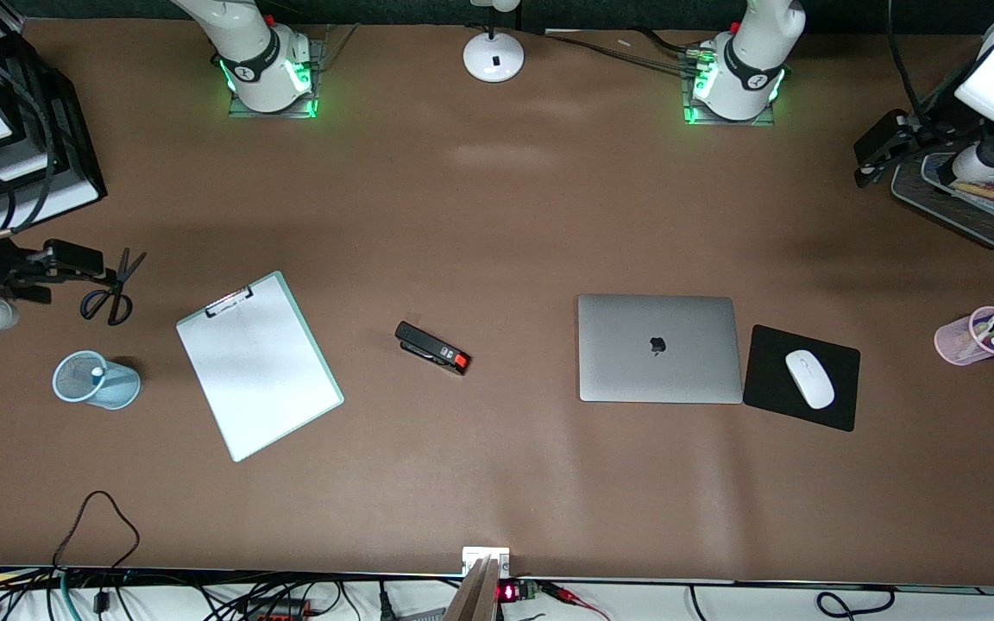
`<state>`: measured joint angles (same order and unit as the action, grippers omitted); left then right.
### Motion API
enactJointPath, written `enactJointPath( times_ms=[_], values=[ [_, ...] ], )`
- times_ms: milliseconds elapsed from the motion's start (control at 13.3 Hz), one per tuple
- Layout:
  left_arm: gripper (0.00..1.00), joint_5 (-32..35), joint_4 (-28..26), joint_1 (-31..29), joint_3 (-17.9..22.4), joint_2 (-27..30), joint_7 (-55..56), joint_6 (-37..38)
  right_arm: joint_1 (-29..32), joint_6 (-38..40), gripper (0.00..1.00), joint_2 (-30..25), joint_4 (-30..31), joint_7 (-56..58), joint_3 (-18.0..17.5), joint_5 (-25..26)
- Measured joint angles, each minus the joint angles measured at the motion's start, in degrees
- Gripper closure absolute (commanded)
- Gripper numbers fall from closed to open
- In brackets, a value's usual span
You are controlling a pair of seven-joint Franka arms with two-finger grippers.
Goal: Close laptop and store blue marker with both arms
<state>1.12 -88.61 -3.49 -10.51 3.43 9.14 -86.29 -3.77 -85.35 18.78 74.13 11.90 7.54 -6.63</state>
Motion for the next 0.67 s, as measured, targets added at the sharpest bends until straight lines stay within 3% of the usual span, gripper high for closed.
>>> enactJointPath(
  times_ms=[225, 674],
  values=[
    [0.0, 0.0, 0.0, 0.0, 0.0, 0.0, 0.0, 0.2, -2.6, 2.5, 0.0, -2.9, 1.8, -6.1, -0.1, 6.2],
    [0.0, 0.0, 0.0, 0.0, 0.0, 0.2, 0.0, 0.8, 0.3, 4.2, 0.0, -10.3, 7.3, -7.3, 0.8, 7.4]
  ],
)
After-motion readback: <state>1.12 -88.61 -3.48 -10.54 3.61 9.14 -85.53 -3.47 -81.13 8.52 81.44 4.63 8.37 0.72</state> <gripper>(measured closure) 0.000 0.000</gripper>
